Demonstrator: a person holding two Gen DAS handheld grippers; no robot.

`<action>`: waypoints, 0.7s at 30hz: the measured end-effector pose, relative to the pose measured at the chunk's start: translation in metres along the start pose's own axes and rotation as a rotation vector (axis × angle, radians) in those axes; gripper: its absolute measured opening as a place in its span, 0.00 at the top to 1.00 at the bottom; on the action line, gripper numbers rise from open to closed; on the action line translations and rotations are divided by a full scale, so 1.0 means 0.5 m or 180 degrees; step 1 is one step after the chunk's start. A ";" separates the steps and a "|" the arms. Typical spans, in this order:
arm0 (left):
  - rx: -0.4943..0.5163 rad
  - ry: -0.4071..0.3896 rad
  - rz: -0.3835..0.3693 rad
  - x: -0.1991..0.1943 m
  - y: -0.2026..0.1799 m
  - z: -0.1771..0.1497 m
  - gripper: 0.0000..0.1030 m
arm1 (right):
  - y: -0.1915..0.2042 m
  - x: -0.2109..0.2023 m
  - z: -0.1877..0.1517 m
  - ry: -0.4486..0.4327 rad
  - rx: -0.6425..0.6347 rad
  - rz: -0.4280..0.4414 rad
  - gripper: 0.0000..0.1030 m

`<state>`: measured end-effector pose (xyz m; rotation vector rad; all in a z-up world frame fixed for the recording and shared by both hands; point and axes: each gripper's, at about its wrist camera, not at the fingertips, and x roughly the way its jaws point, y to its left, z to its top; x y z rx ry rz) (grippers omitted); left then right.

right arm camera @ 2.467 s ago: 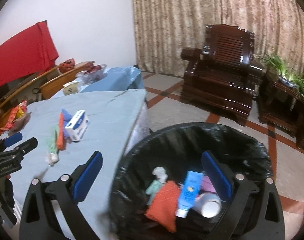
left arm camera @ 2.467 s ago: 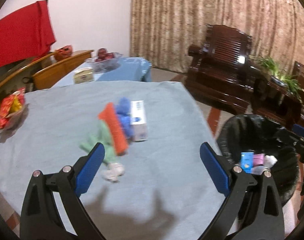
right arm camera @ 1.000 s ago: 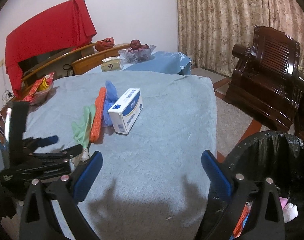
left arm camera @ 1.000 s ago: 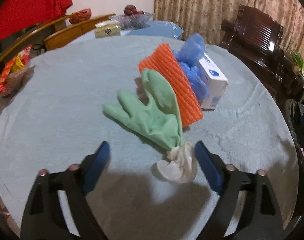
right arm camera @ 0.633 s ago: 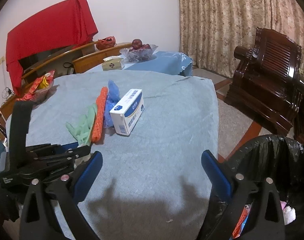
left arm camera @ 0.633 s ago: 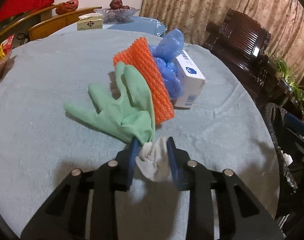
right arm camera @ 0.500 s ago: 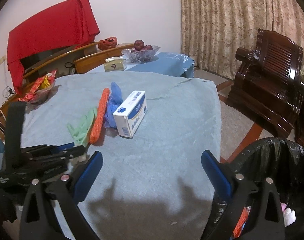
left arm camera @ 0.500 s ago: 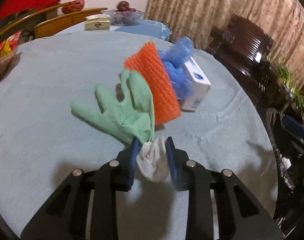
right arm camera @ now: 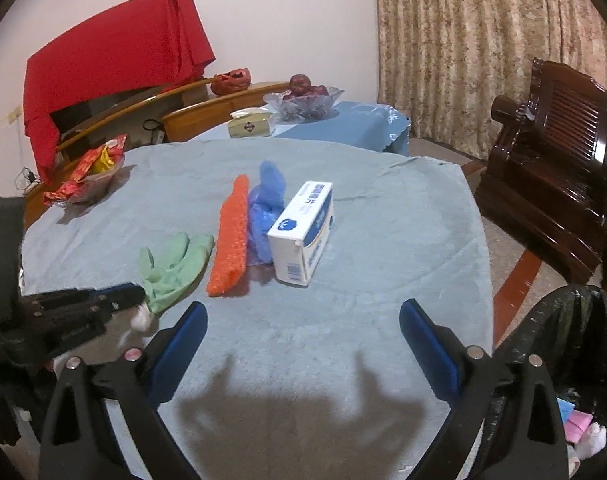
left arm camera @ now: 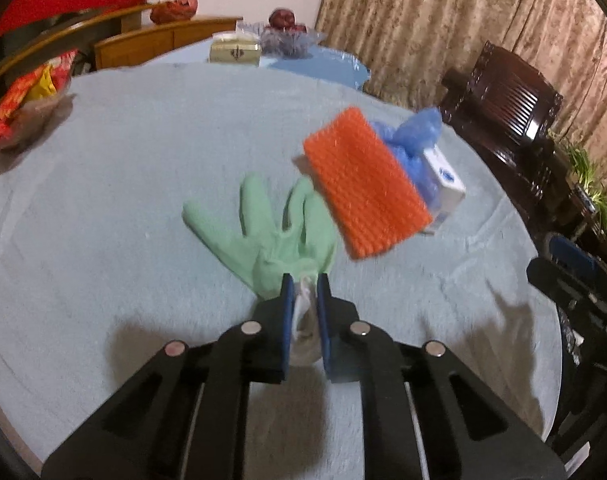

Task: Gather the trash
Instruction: 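Grasp the white tissue and green glove together with the left gripper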

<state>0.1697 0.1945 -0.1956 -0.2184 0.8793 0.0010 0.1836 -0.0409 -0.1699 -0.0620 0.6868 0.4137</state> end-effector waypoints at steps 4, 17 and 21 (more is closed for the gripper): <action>-0.0063 0.0035 0.0058 0.014 0.006 -0.014 0.67 | 0.000 0.003 -0.007 0.0043 -0.0021 -0.0016 0.08; 0.0063 0.0084 0.0147 0.038 0.003 -0.032 0.73 | -0.003 0.037 -0.029 0.0188 0.0023 -0.0043 0.10; 0.0007 -0.0092 0.0187 0.008 0.012 -0.027 0.74 | 0.006 0.045 -0.025 0.0199 0.0048 0.0004 0.11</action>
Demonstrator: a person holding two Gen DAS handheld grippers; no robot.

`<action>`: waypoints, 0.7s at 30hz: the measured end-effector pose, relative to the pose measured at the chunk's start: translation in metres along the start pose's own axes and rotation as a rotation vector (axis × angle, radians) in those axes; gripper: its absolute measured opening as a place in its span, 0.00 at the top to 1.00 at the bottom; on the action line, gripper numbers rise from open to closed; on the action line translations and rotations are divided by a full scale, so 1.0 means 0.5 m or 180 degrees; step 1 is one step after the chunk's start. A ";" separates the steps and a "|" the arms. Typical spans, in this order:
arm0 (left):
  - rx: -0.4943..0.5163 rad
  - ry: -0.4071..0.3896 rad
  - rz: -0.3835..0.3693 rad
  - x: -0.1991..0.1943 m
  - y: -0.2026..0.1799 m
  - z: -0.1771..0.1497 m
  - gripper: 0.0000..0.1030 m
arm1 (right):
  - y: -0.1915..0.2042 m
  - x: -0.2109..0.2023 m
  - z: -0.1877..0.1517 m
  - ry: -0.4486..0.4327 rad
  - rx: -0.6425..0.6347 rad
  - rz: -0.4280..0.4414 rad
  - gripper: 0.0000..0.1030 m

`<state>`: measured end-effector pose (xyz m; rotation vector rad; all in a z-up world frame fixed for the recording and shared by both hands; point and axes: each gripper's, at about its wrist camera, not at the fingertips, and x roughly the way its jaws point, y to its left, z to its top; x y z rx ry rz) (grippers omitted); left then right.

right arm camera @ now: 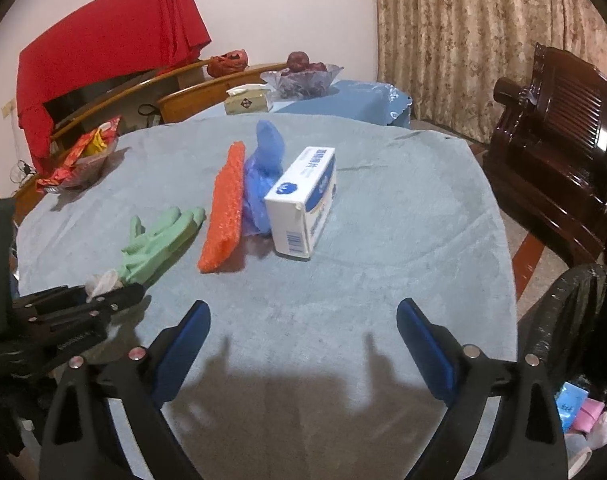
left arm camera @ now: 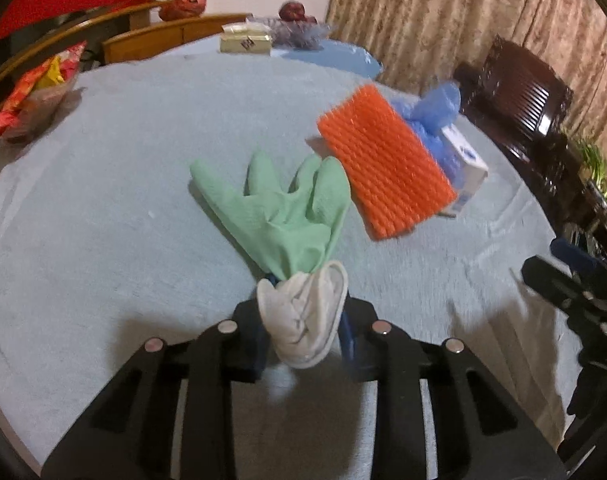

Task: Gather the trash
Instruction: 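Grasp the white tissue and green glove together with the left gripper, then grasp the orange mesh sleeve with the right gripper while the left gripper holds the glove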

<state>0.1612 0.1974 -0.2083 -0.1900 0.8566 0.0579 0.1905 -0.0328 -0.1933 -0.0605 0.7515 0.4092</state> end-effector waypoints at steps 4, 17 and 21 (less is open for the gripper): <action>-0.0023 -0.0144 0.0065 -0.027 0.017 0.018 0.74 | 0.022 0.017 0.013 0.0003 -0.0008 0.0087 0.14; -0.0018 -0.0354 0.0305 -0.055 0.089 0.061 0.74 | 0.102 0.094 0.057 0.0067 -0.0029 0.0222 0.45; -0.0033 -0.0360 0.0312 -0.049 0.103 0.065 0.74 | 0.113 0.120 0.065 0.0137 0.0002 0.0214 0.57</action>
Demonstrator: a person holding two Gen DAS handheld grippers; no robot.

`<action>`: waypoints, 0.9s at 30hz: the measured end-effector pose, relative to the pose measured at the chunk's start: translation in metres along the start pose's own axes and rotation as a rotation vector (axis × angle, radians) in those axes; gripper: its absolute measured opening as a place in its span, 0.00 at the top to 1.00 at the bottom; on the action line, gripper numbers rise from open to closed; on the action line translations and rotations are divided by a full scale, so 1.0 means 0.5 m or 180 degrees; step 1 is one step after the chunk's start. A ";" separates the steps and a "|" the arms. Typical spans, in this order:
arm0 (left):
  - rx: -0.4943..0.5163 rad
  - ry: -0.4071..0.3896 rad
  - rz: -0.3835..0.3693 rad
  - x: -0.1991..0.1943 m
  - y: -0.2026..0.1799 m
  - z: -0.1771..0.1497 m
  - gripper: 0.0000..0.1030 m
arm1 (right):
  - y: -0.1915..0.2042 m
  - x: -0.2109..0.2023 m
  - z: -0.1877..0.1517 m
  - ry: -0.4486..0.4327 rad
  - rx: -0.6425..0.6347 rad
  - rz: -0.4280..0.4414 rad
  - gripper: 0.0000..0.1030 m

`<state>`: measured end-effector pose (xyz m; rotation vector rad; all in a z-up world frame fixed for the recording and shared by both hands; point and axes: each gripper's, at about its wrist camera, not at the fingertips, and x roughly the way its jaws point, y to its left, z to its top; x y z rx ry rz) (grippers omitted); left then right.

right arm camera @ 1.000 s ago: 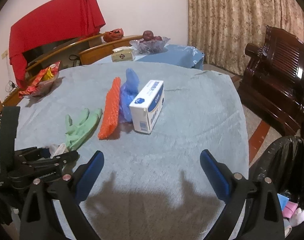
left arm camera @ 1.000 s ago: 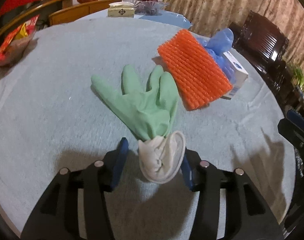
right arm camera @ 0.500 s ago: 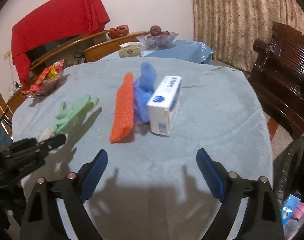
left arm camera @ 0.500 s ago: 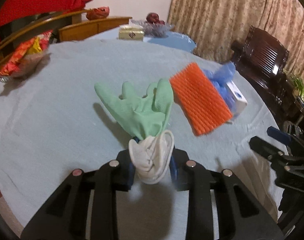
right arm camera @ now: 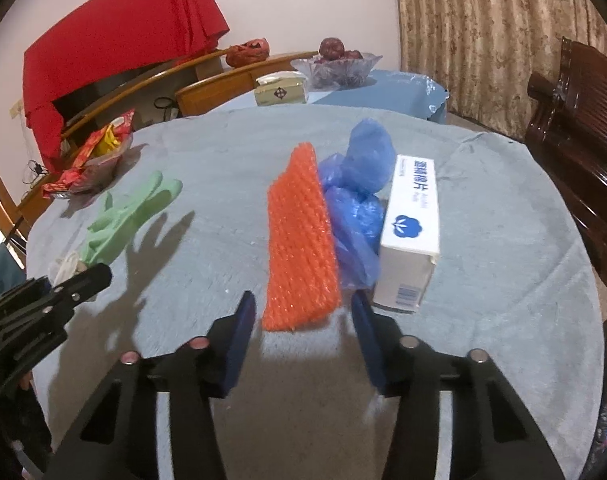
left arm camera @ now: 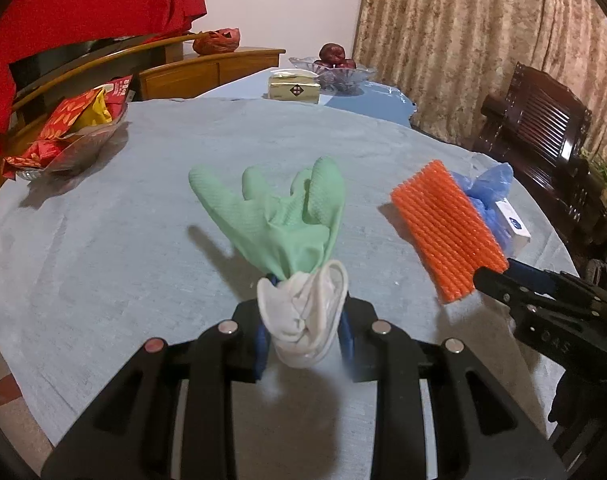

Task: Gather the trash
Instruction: 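Grasp the orange mesh sleeve with the right gripper while the left gripper holds the glove, then carry the green glove and orange mesh sleeve over the black trash bin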

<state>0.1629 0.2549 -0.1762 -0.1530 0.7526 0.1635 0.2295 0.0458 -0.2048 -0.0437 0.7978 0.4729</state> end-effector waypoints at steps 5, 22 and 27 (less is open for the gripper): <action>0.0026 -0.0006 -0.0009 0.004 0.004 0.001 0.74 | 0.006 0.020 0.008 0.0095 -0.0015 0.0028 0.80; 0.0080 -0.0065 -0.0071 -0.031 -0.030 0.008 0.74 | 0.024 -0.068 0.016 -0.0078 -0.0166 0.0176 0.89; 0.0149 -0.0114 -0.0144 -0.065 -0.066 0.013 0.74 | 0.013 -0.116 0.016 -0.0164 -0.0173 0.0171 0.89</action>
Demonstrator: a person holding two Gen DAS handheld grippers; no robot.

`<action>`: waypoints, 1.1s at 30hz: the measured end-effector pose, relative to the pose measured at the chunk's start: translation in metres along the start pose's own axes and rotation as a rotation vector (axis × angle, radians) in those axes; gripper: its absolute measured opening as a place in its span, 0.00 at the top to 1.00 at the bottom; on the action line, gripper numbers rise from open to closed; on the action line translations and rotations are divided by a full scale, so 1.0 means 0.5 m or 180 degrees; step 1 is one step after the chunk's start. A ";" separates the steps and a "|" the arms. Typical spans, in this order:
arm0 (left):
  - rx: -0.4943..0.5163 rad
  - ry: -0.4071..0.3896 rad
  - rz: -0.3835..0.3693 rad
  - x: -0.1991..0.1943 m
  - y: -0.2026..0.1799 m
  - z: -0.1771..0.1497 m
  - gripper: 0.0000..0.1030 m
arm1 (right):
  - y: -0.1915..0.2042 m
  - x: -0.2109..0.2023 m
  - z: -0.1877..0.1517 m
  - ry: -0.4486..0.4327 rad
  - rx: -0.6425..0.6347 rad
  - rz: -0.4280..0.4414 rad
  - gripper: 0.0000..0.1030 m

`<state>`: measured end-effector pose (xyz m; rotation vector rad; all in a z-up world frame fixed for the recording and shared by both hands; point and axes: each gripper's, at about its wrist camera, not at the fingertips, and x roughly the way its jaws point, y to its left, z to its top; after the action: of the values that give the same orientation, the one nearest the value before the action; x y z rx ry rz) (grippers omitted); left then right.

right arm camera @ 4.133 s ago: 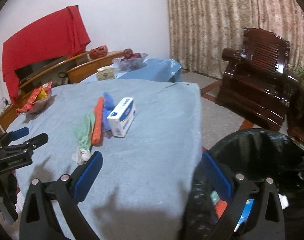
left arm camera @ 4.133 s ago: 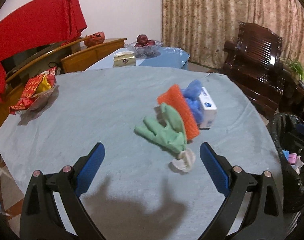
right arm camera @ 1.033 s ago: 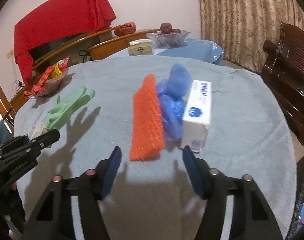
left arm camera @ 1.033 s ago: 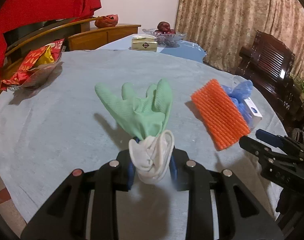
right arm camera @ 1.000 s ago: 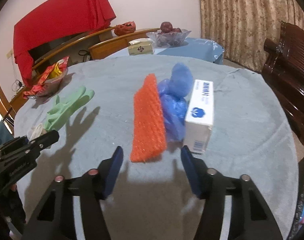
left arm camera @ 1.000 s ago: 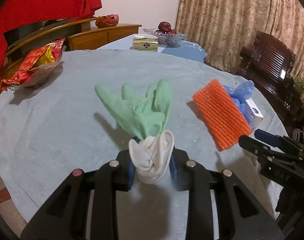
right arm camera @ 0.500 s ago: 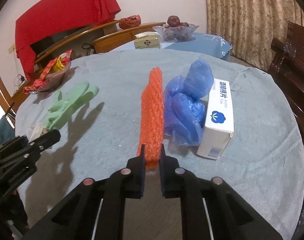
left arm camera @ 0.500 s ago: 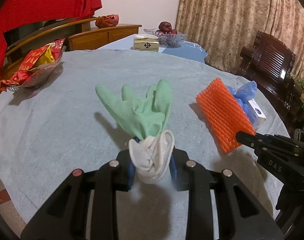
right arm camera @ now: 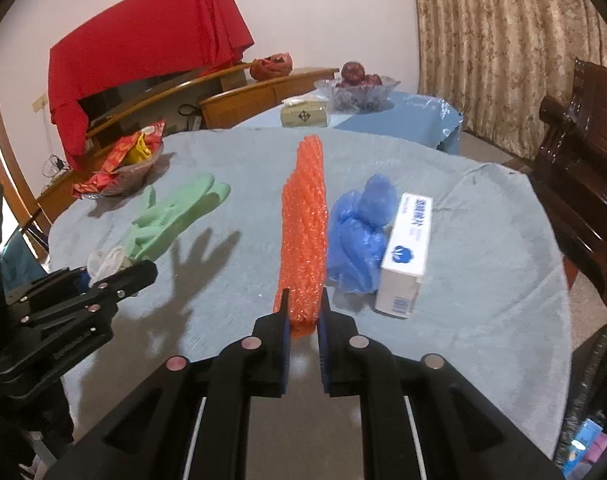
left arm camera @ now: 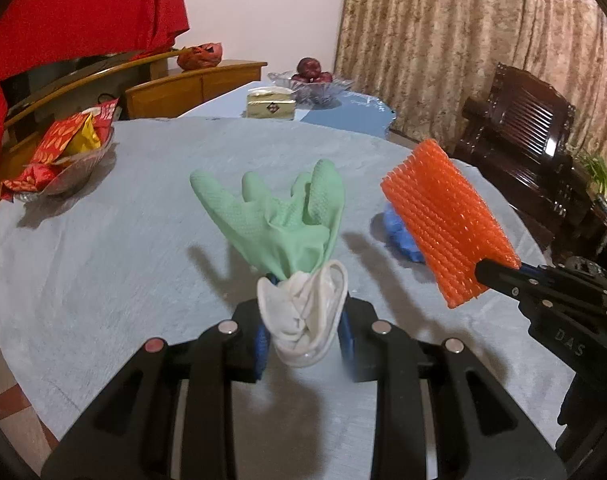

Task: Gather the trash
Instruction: 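Carry the green glove and orange mesh sleeve over the black trash bin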

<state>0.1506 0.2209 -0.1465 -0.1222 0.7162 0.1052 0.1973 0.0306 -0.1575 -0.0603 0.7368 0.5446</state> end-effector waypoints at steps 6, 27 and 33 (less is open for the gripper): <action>0.0074 -0.0032 -0.0121 -0.033 -0.054 0.005 0.74 | -0.028 -0.074 0.006 -0.0137 0.0052 -0.0050 0.89; 0.0353 -0.0168 -0.0604 -0.154 -0.275 0.019 0.74 | -0.144 -0.313 -0.028 -0.0445 0.0237 -0.0489 0.89; 0.0469 -0.0196 -0.0752 -0.177 -0.341 0.015 0.74 | -0.180 -0.367 -0.048 -0.0518 0.0297 -0.0636 0.89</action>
<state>0.1126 0.0488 -0.0699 -0.0615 0.6412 -0.1688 0.1147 -0.1351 -0.0675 -0.0024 0.5888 0.3197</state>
